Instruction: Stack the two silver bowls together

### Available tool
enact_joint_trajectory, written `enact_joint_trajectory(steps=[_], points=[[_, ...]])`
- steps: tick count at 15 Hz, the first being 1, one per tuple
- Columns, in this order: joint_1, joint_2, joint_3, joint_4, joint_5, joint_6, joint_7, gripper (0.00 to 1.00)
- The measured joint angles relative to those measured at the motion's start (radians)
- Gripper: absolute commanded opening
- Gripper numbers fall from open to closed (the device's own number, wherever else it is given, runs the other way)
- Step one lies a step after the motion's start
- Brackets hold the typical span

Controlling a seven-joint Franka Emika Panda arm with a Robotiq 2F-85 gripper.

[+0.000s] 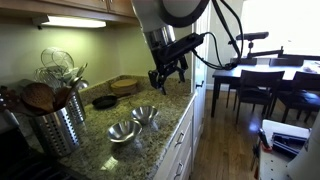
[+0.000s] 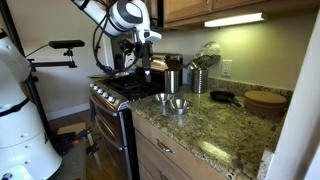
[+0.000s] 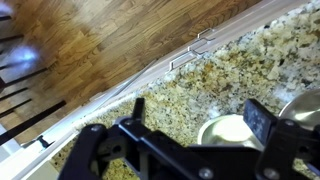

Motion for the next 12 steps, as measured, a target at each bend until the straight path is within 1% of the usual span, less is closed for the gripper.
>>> enact_joint_trajectory(steps=[5, 7, 12], points=[[-0.016, 0.081, -0.091, -0.03, -0.027, 0.169, 0.01, 1.0], [-0.016, 0.099, -0.102, -0.026, -0.027, 0.174, 0.008, 1.0], [-0.005, 0.108, -0.097, -0.022, -0.027, 0.181, 0.008, 1.0]])
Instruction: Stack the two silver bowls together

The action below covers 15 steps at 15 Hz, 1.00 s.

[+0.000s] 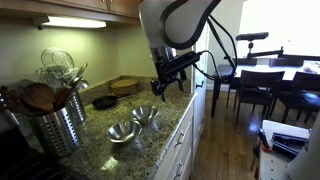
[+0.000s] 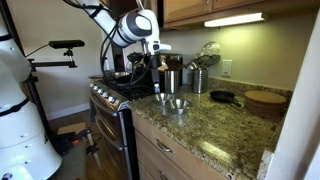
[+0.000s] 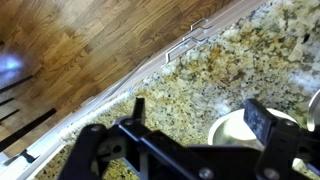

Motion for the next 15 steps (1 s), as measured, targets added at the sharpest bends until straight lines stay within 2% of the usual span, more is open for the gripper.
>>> enact_joint_trajectory(steps=[4, 9, 13, 15], points=[[0.003, 0.071, -0.007, 0.009, 0.0, 0.09, 0.015, 1.0], [0.003, 0.194, -0.063, 0.049, 0.006, 0.218, 0.034, 1.0], [0.003, 0.273, -0.11, 0.082, 0.07, 0.314, 0.033, 1.0], [0.002, 0.309, -0.121, 0.097, 0.141, 0.36, 0.017, 1.0]])
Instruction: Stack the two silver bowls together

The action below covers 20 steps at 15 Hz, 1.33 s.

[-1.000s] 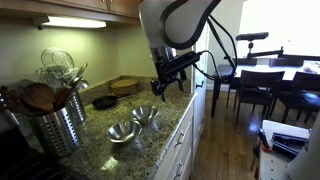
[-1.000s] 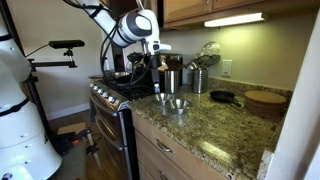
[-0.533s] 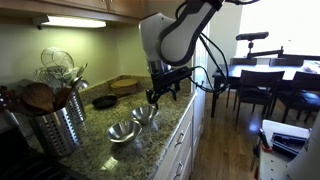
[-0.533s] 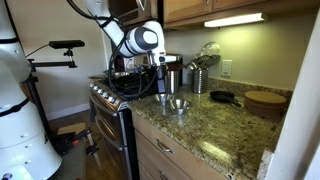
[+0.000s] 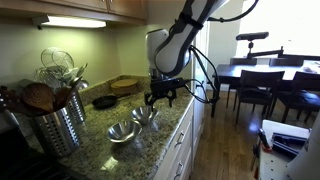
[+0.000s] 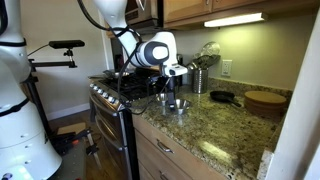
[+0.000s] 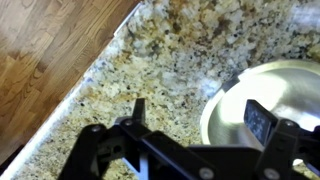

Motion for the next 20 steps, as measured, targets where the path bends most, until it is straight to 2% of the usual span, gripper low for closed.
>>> enact_joint_trajectory(steps=[5, 6, 7, 9, 10, 13, 14, 16, 18, 20], points=[[0.0, 0.073, -0.021, 0.036, 0.143, 0.064, -0.053, 1.0], [0.0, 0.083, -0.023, 0.043, 0.159, 0.071, -0.059, 0.75], [0.0, 0.092, -0.025, 0.048, 0.175, 0.076, -0.067, 0.73], [0.0, 0.104, -0.027, 0.057, 0.2, 0.08, -0.081, 0.58], [0.0, 0.109, -0.027, 0.062, 0.211, 0.08, -0.087, 0.57], [0.001, 0.119, -0.028, 0.072, 0.23, 0.08, -0.09, 0.42], [0.001, 0.12, -0.028, 0.073, 0.234, 0.08, -0.091, 0.26], [0.001, 0.121, -0.029, 0.074, 0.24, 0.081, -0.091, 0.13], [0.001, 0.123, -0.029, 0.075, 0.241, 0.081, -0.091, 0.08], [0.002, 0.123, -0.029, 0.078, 0.244, 0.086, -0.091, 0.09]])
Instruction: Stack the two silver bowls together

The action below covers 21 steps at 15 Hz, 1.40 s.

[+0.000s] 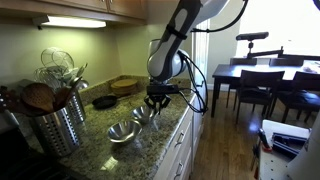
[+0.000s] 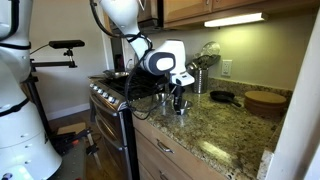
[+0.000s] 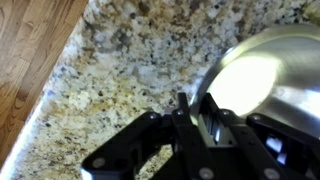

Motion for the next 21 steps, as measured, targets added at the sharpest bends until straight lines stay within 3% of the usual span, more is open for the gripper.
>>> enact_joint_trajectory(steps=[2, 7, 13, 21], points=[[0.001, 0.0, 0.0, 0.011, 0.006, 0.006, 0.0, 0.05], [0.012, -0.004, -0.001, 0.019, 0.006, 0.009, -0.019, 0.09], [0.083, -0.063, -0.006, -0.009, -0.003, 0.009, -0.037, 0.08], [0.106, -0.16, -0.086, -0.09, -0.153, 0.009, 0.014, 0.08]])
